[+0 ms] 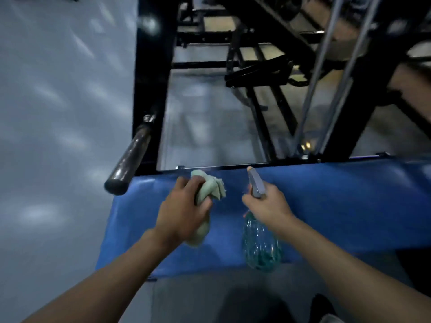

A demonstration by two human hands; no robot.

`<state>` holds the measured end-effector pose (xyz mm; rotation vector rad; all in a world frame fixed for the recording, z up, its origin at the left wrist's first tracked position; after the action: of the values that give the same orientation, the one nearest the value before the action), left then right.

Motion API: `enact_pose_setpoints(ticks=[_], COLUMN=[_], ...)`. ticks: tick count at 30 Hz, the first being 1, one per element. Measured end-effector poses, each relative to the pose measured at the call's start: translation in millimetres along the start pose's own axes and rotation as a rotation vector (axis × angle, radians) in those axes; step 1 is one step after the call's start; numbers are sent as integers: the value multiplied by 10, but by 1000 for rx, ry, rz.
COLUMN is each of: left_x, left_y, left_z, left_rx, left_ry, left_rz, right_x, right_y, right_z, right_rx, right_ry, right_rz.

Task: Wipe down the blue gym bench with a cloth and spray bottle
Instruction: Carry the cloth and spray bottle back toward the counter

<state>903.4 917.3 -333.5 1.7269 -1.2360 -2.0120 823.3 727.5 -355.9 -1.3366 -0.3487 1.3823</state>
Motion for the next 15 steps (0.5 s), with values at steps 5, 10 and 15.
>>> enact_pose_setpoints(ticks=[5, 10, 15], left_x=[634, 1611, 2689], left_y=[1930, 4177, 6479], left_z=[-448, -417, 177], left_rx=[278, 599, 915], left_ry=[-145, -399, -609], left_rz=[-24, -29, -52], right_x=[-1963, -4013, -6090], right_y=[234, 703, 1432], right_z=[463, 1338, 2610], right_rx=[50, 89, 172], right_ry=[314, 636, 954], right_rz=[-85, -179, -230])
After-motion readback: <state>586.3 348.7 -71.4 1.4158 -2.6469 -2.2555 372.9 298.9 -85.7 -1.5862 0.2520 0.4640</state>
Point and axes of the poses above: each hand's wrist, its own z-axis away from the middle knuckle, its own x-axis out of the palm, y = z × x, the point moved 9 cm from there along -z, towards the middle knuckle, and after that the axes turned 3 degrees about z, right-handed, at the moved point
